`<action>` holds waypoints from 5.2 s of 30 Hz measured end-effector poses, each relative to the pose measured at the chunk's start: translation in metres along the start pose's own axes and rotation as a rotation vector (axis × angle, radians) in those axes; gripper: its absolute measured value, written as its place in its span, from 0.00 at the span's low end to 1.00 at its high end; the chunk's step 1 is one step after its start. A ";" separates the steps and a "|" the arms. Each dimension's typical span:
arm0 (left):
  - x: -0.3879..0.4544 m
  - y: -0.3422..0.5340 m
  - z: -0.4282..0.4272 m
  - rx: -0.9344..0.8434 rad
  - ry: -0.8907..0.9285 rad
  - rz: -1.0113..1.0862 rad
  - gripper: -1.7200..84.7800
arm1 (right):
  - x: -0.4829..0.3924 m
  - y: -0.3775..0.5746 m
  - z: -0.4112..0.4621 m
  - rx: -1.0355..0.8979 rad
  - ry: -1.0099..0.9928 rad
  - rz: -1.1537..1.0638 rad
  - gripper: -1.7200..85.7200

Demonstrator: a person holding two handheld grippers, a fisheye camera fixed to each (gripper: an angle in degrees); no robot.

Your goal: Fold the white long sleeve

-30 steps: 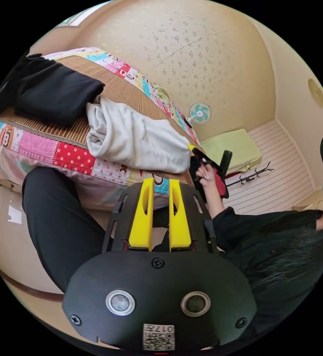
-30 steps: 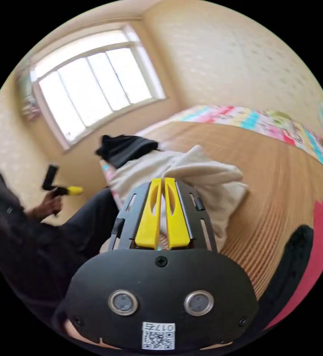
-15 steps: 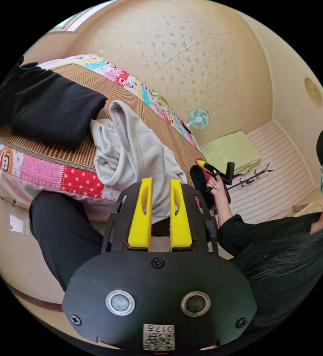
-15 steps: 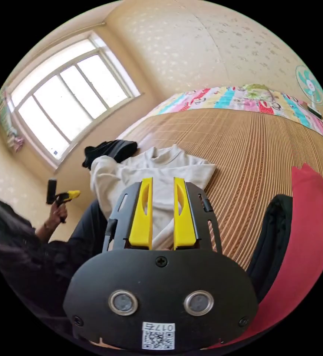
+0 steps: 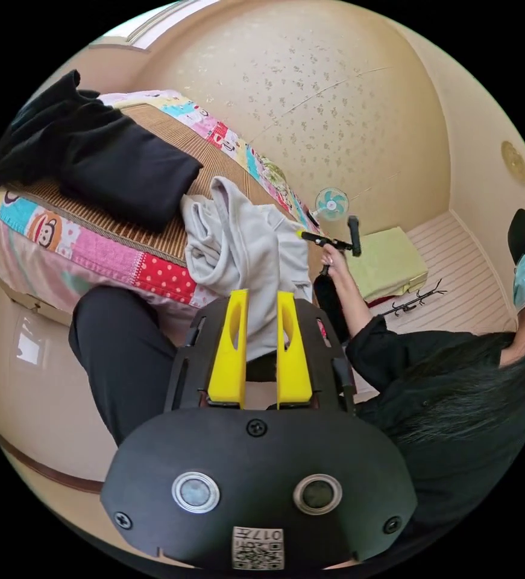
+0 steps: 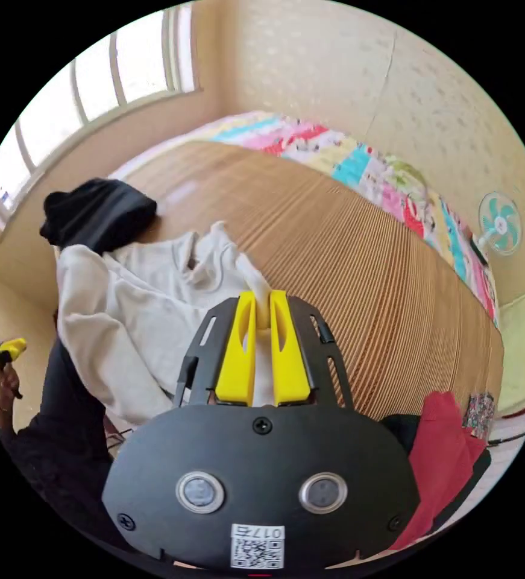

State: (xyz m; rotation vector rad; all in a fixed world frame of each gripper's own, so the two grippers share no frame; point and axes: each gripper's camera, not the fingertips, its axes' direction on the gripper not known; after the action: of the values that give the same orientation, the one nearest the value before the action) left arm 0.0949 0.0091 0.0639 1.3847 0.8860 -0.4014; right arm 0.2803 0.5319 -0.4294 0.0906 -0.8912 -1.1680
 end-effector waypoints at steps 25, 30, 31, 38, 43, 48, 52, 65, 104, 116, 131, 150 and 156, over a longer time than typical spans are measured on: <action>0.187 -0.054 0.017 0.004 0.219 0.370 0.14 | -0.115 0.220 -0.402 1.063 0.202 -0.330 0.08; 0.167 -0.044 -0.009 0.113 0.420 0.199 0.07 | -0.078 0.212 -0.391 0.855 0.269 -0.165 0.08; 0.163 -0.048 -0.021 0.160 0.428 0.183 0.07 | -0.056 0.215 -0.391 0.812 0.209 -0.108 0.08; 0.270 -0.052 -0.179 0.590 0.439 0.535 0.06 | 0.029 0.240 -0.347 0.453 -0.299 -0.110 0.07; 0.347 -0.007 -0.226 0.758 0.226 0.696 0.05 | 0.037 0.282 -0.323 0.626 -0.370 0.110 0.06; 0.394 0.029 -0.278 0.885 0.030 0.901 0.05 | -0.049 0.299 -0.386 0.986 0.079 0.146 0.06; 0.407 -0.012 -0.279 0.815 -0.231 0.899 0.05 | -0.071 0.251 -0.423 1.076 0.225 0.134 0.06; 0.174 -0.330 0.092 0.060 -0.553 0.335 0.09 | 0.116 -0.063 -0.116 0.232 0.301 0.434 0.07; -0.210 -0.092 -0.001 0.326 0.378 -0.978 0.07 | 0.015 0.117 -0.079 0.123 0.078 0.229 0.02; 0.014 -0.304 -0.073 0.579 -0.079 0.042 0.07 | -0.086 0.087 -0.022 0.003 -0.107 0.049 0.02; 0.111 -0.174 0.287 -0.257 -0.354 0.397 0.17 | 0.033 0.133 -0.096 0.056 0.065 0.235 0.03; 0.083 -0.069 0.181 -0.333 -0.587 0.174 0.15 | 0.097 0.158 -0.129 -0.032 0.433 0.491 0.14; 0.121 -0.064 0.177 -0.314 -0.472 0.215 0.14 | 0.179 0.145 -0.199 0.101 -0.156 0.625 0.06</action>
State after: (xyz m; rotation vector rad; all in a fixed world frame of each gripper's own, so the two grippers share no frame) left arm 0.1786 -0.1417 -0.0784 1.0211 0.3863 -0.3836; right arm 0.5365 0.3727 -0.3901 -0.1897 -1.0199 -0.5513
